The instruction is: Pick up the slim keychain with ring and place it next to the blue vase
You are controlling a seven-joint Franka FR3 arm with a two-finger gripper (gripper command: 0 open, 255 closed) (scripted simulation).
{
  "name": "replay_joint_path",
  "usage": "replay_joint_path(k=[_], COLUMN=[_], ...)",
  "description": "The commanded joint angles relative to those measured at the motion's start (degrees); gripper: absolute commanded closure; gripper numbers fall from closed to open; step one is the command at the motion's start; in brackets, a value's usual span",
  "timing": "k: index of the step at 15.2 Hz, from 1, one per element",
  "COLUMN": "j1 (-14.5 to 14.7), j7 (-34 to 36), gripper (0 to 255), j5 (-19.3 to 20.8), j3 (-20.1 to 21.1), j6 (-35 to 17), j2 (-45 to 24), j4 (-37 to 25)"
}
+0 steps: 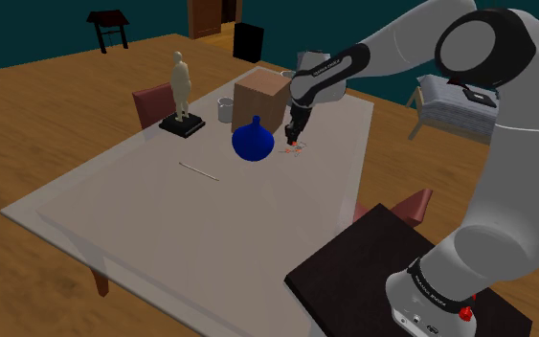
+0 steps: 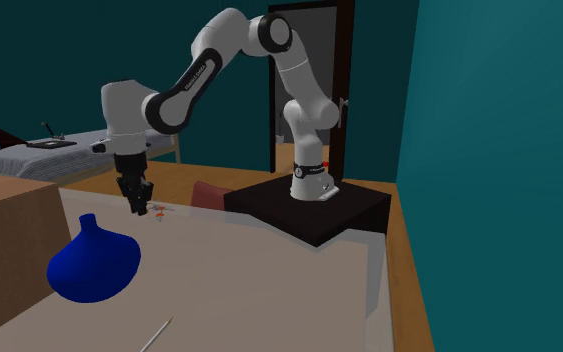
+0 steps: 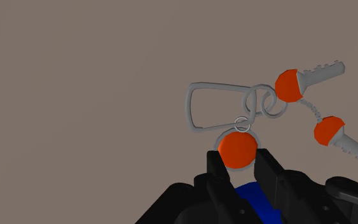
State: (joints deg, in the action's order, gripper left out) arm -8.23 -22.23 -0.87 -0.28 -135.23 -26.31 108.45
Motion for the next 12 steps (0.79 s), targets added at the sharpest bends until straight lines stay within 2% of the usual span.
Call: replay_joint_path(k=[1,12], j1=[0.00,-0.03], j7=[-0.01,-0.12], gripper=[255,255], j5=[-0.02,-0.12], j3=[0.01,0.07], j6=[-1.32,-7.35], j2=[-1.18,-7.37], j4=[0.11,-0.05])
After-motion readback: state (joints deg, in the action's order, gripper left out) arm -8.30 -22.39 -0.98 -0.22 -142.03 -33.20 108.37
